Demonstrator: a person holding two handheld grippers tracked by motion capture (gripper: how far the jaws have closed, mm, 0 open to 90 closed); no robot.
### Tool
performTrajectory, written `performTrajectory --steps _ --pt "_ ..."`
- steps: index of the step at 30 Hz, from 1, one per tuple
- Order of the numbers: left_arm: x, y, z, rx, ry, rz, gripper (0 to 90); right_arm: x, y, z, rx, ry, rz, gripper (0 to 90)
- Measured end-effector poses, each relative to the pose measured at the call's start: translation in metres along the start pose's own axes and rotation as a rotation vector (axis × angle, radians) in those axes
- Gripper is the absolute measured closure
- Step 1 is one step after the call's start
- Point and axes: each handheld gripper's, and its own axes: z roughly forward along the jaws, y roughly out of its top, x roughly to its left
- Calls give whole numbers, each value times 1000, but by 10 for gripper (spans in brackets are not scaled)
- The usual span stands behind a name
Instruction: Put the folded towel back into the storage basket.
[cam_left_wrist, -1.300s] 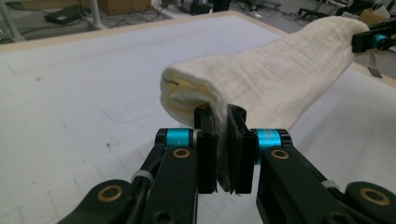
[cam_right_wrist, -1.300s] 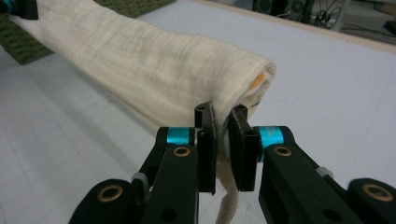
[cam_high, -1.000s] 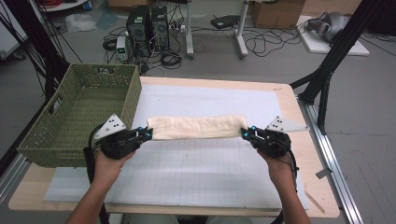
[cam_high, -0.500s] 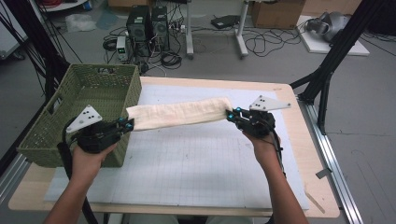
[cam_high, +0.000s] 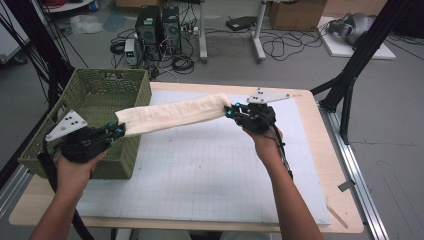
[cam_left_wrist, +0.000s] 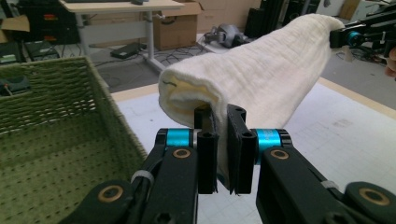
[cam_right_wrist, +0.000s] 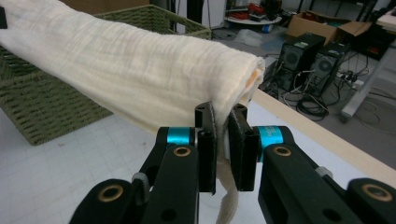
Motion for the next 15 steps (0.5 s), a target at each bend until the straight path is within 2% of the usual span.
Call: performTrajectory --steps 8,15 --pt "18 -1 -25 -16 49 -10 835 8 21 32 -12 45 -39 833" --pt "32 -1 -47 -32 96 -18 835 17 38 60 -30 94 -49 832"
